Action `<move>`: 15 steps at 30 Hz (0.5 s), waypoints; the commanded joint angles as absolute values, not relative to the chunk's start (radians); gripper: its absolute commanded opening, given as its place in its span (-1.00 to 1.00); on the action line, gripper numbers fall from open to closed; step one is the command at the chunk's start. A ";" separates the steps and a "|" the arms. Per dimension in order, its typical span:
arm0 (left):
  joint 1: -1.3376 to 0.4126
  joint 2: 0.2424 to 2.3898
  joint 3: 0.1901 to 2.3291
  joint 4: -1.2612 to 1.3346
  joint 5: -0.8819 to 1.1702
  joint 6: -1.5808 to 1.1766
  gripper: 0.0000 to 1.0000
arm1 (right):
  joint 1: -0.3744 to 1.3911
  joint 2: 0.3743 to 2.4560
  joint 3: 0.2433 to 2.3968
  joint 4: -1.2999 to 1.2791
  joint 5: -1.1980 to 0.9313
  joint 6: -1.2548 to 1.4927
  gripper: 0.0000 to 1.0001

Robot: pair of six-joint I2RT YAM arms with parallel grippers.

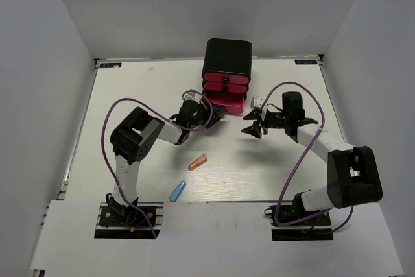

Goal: Sort the stationery into containers
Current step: Pick up the stationery from the center of the board.

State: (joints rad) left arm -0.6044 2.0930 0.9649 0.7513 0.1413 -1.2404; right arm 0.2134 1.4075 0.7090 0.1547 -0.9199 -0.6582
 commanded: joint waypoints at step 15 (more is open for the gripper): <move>-0.572 1.258 0.666 0.050 0.011 -0.864 0.89 | 0.403 1.703 1.035 -0.901 -1.094 -1.830 0.37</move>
